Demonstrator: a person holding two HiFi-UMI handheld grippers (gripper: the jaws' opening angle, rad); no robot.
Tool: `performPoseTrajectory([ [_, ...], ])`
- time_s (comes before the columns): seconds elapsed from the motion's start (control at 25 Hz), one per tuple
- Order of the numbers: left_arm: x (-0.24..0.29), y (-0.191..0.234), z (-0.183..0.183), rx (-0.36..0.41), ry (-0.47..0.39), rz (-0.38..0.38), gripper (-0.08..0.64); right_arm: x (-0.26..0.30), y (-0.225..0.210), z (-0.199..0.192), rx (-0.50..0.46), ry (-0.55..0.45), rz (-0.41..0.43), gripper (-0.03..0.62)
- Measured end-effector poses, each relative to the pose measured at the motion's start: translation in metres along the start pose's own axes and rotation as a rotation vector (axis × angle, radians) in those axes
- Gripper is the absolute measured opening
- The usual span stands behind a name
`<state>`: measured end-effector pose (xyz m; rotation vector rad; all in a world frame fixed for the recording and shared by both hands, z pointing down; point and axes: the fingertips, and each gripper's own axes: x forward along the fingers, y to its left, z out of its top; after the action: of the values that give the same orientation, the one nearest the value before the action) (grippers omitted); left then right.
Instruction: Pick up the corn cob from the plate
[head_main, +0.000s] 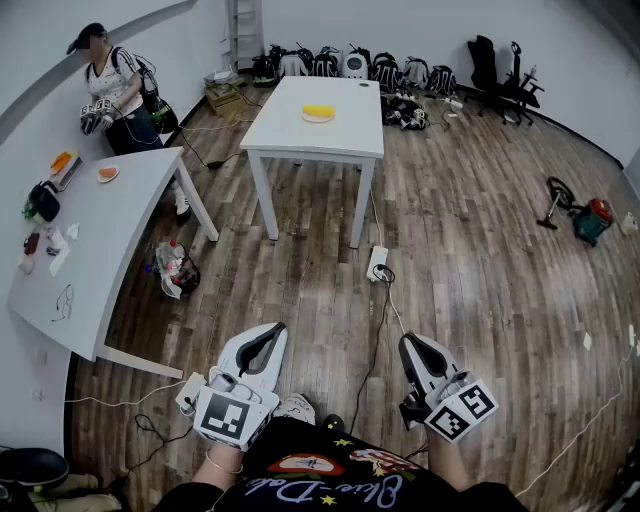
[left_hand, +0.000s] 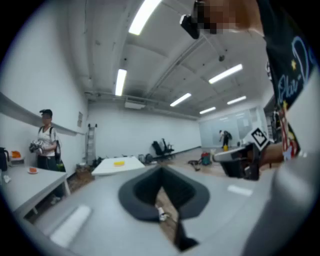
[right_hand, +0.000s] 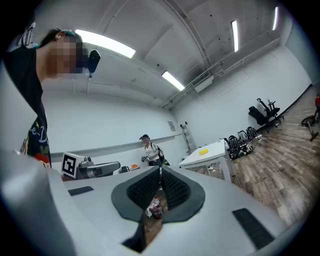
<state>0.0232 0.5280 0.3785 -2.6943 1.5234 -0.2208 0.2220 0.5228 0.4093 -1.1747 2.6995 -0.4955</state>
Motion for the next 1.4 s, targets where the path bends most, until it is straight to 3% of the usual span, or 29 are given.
performPoseTrajectory([
  [0.32, 0.069, 0.079, -0.018, -0.055, -0.024, 0.024, 0.003, 0.095, -0.044, 0.009, -0.034, 0.031, 0.003, 0.014],
  [0.44, 0.104, 0.130, -0.018, -0.054, -0.044, 0.022, 0.003, 0.159, -0.059, 0.021, -0.061, 0.025, 0.019, 0.014],
  [0.72, 0.181, 0.267, 0.006, 0.001, -0.080, -0.020, 0.003, 0.331, -0.072, 0.067, -0.043, -0.095, 0.069, 0.014],
  [0.92, 0.230, 0.337, 0.001, -0.004, -0.072, -0.031, 0.003, 0.412, -0.092, 0.070, -0.038, -0.080, 0.059, 0.014],
  [1.2, 0.306, 0.390, -0.015, -0.079, -0.066, -0.054, 0.003, 0.467, -0.162, 0.061, -0.003, 0.009, -0.042, 0.014],
  [1.4, 0.396, 0.443, -0.013, -0.052, -0.051, -0.020, 0.003, 0.557, -0.228, 0.091, -0.012, -0.035, 0.019, 0.014],
])
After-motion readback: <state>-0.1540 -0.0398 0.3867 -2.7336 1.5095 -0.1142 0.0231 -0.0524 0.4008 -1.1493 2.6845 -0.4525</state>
